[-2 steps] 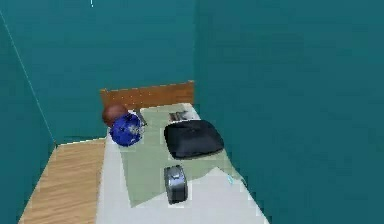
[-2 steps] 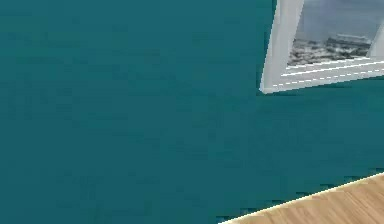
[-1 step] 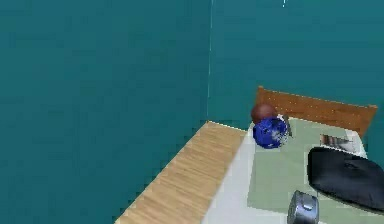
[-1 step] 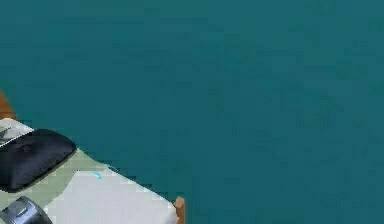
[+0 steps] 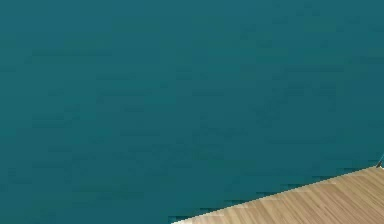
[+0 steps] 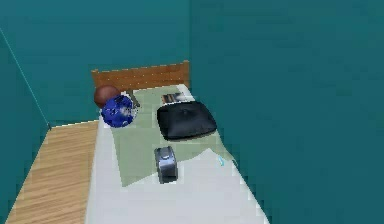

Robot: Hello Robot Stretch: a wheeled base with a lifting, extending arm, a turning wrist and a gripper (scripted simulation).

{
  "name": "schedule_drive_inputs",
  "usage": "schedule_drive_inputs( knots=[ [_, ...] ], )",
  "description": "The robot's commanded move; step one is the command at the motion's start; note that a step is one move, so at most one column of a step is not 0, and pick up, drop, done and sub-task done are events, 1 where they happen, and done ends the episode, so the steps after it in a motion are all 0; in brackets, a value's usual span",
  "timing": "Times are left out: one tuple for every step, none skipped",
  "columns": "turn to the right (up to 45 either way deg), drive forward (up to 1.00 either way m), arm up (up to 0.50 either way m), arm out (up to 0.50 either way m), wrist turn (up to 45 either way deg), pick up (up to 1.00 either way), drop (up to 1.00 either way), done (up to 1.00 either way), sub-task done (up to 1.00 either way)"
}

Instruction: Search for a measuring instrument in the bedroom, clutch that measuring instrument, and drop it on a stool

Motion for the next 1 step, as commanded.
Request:
schedule_drive_inputs(
  knots=[
    [0.0, 0.0, 0.5, 0.0, 0.0, 0.0, 0.0, 0.0, 0.0]
  ],
)
